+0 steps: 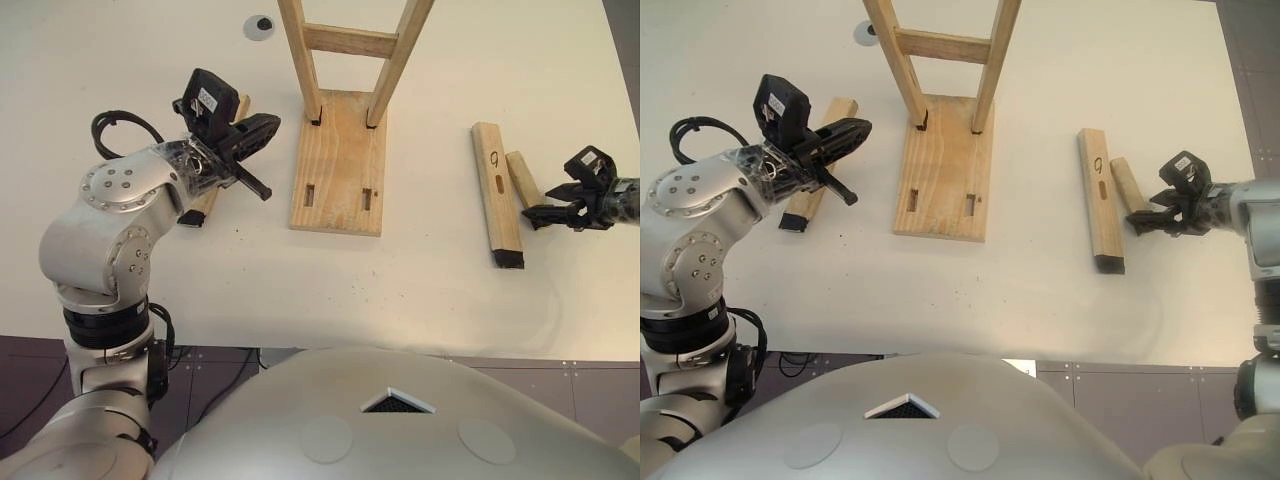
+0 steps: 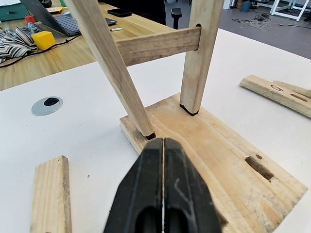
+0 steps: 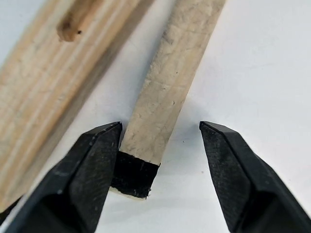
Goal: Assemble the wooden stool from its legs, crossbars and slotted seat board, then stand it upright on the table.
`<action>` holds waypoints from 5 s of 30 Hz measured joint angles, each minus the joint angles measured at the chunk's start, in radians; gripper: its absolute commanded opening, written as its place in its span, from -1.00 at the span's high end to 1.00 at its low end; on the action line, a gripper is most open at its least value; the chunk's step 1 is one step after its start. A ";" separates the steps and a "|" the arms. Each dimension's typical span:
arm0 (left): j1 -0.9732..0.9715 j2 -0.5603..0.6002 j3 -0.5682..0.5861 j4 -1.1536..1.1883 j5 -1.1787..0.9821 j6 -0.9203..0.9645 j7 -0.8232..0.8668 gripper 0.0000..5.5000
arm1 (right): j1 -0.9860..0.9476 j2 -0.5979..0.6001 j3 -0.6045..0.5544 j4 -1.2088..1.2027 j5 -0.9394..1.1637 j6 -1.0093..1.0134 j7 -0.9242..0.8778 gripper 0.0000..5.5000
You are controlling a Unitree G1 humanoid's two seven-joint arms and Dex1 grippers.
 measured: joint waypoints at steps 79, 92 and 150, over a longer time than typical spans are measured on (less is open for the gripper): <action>-0.103 0.061 0.336 0.645 -0.163 -0.459 -0.036 0.86 | -0.405 0.668 -0.498 -0.391 0.832 -0.162 -0.691 0.94; -0.029 -0.030 0.335 0.604 -0.185 -0.428 0.016 0.86 | -0.355 0.634 -0.456 -0.265 0.727 -0.237 -0.642 1.00; 0.184 0.194 0.072 0.403 0.109 -0.252 -0.111 -0.17 | -0.303 0.630 -0.367 -0.293 0.587 -0.241 -0.621 1.00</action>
